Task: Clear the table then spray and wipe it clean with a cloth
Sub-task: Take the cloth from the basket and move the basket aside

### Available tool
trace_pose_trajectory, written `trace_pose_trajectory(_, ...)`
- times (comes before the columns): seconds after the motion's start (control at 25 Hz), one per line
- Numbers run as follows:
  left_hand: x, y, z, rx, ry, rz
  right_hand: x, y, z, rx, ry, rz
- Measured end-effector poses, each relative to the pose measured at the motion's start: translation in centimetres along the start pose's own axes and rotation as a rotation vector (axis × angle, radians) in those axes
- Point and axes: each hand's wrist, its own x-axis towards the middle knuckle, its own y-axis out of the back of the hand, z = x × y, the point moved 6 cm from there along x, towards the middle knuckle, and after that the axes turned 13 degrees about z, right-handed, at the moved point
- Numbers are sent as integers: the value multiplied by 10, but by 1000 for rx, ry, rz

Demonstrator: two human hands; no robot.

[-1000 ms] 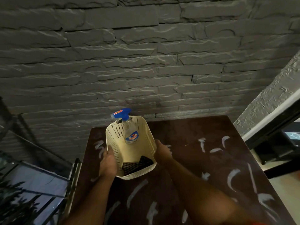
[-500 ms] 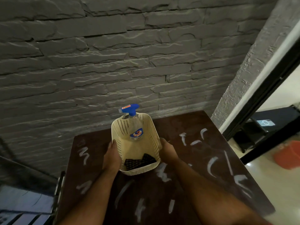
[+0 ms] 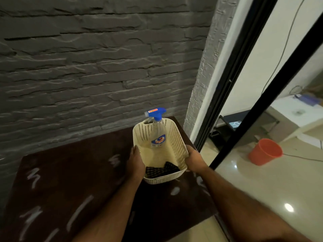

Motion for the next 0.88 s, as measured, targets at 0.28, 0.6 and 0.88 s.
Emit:
trace_pose_trajectory(0.28,-57,-54,83,-12,33,-63,11,77,76,-81,-25,20)
trace_pose_trajectory(0.6,-89,-77,104,15,58,-73,23,88,119,-86,-76,-40)
trace_pose_trajectory(0.88,-97,-79,103,-1,79,-68,34,82,132,-108,-70,-47)
